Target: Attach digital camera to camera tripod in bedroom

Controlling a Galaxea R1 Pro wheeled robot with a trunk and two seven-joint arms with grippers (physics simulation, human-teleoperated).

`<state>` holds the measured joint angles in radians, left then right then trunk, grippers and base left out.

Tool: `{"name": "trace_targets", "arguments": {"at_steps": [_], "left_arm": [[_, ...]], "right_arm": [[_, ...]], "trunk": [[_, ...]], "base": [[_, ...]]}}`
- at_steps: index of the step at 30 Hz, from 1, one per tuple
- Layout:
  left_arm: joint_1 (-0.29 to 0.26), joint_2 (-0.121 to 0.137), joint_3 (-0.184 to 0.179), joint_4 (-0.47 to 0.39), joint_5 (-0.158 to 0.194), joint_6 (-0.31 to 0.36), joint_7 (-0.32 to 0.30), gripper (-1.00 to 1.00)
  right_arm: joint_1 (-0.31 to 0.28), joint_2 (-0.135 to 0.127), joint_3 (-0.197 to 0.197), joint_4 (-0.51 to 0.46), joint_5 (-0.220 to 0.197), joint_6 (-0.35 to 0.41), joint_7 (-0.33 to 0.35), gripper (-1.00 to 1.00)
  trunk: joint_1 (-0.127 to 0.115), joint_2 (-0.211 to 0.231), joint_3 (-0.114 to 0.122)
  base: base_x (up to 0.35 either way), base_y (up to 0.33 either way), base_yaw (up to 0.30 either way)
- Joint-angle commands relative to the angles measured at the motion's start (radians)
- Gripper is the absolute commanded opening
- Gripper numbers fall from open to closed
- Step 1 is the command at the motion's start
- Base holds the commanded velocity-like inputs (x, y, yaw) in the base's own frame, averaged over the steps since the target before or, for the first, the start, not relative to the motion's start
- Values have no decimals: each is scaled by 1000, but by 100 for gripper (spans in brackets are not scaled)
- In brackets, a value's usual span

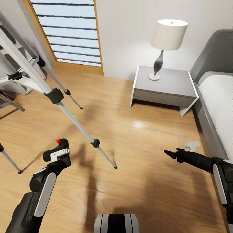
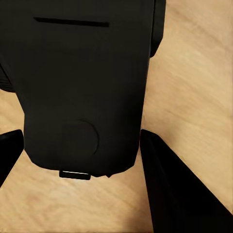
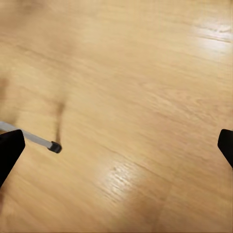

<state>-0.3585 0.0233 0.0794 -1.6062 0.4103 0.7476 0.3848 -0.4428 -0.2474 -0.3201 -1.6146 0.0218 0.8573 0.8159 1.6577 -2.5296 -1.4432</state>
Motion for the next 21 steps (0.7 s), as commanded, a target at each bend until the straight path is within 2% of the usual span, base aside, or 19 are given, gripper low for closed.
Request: {"name": "trace_targets", "arguments": {"at_steps": [1,16,20,21], "left_arm": [[4,0,-2,-1,8,4,13,-100],[39,-3,-19,-1,11,6,40,-100],[61,-5,-81,-1,12,7,37,-100],[67,-6,-111,-1,12,7,37,-100]], "right_arm": [[-1,0,-1,-1,3,6,6,100],[-1,2,0,-1,3,3,3,100],[-1,3,2,-1,6,4,-16,100],[-1,7,2,-1,7,5,-63,100]], "trunk": [[-1,0,3],[-7,3,61],[-9,4,77],[-10,5,81]], "base": [[0,0,0],[0,0,0],[0,0,0],[0,0,0]]}}
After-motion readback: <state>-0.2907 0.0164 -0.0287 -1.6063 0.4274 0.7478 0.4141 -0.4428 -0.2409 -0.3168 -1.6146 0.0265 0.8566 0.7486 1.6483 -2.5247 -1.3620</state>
